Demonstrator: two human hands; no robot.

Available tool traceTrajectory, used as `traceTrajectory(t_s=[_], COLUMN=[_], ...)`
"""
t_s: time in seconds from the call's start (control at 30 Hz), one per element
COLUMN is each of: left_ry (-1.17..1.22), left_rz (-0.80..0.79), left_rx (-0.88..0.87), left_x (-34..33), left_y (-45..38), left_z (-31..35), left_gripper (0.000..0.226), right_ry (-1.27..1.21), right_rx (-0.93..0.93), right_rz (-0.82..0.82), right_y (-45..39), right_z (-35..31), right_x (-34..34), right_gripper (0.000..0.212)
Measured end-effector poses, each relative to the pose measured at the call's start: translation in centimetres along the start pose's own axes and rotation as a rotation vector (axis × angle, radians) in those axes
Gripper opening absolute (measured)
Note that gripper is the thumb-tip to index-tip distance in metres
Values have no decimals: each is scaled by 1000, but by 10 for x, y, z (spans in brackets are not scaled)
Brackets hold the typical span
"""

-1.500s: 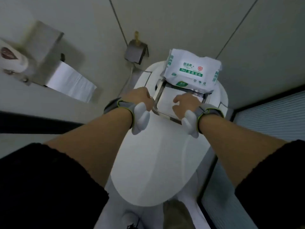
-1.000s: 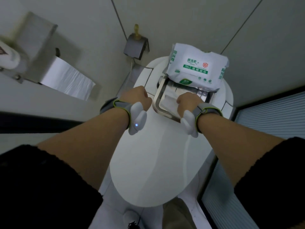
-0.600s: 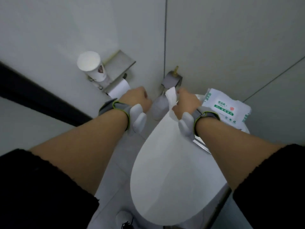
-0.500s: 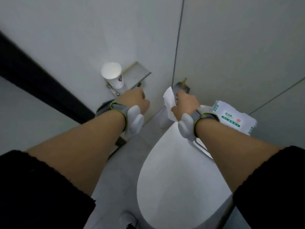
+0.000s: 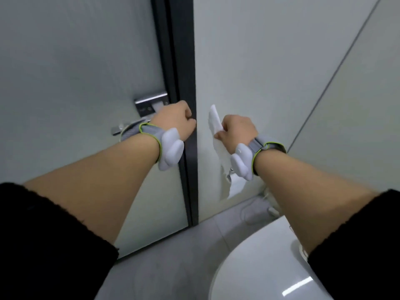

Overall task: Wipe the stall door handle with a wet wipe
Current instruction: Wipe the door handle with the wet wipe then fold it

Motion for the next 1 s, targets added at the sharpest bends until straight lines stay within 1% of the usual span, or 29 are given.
traceTrajectory(t_s=[0.1,0.27,0.37,0.47,0.6,0.77,0.87,1.0], left_ry=[30,-67,-164,-243,-322,-439,-495,-583], left_rz=[122,290,362,445,533,554,524,532], left_rx=[32,38,62,82,39,6,-22,-47], left_x=[54,125,149,166,178,186,183,173], left_y=[21,51,62,74,81,77,67,57], left_z=[-21,-52,-63,-73,-75,-84,-90,-97], left_gripper=[22,29,35,42,52,66,70,74], right_ry=[-33,-76,-38,-51,-87,-132,-96,4], right_rx=[115,280,319,360,411,444,463,455], right_rz=[34,44,26,27,-30,-50,-35,-13], right_y=[1,9,8,8,8,2,-8,-25], right_z=[-55,-131,-155,-176,-194,-211,-219,-216], right_x=[10,16,11,6,0,-8,-15,-30], right_gripper=[35,36,36,38,25,27,25,19])
Point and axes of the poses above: each hand's wrist, its own y-axis away from the middle knuckle, its own x-axis out of the back of the hand, z = x × y, the point moved 6 cm from there along -y, towards the middle knuckle, and after that the axes turned 9 degrees about -z, right-handed, at the moved point
